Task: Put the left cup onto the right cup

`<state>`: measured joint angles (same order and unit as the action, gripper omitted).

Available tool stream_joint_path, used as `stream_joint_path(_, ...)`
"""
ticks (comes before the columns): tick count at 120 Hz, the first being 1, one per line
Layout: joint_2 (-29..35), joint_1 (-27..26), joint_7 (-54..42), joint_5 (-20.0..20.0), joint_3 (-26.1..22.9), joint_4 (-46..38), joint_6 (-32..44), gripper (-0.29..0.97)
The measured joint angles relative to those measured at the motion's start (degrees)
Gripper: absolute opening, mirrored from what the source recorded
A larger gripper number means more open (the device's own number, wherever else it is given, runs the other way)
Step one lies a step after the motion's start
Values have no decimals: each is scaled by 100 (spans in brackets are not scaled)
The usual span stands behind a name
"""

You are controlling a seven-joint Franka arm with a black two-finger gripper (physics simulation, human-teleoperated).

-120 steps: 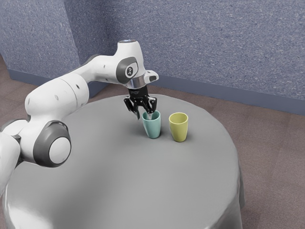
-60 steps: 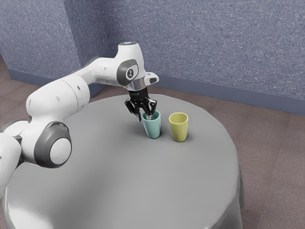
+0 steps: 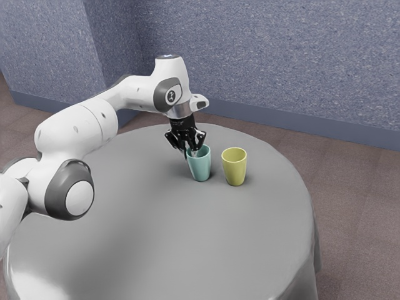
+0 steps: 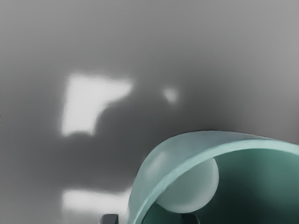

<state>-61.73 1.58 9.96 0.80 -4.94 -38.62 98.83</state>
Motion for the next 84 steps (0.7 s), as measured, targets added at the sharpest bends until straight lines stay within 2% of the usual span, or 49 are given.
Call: stream_joint_path(84, 0, 2, 3, -1, 2, -7, 10, -7)
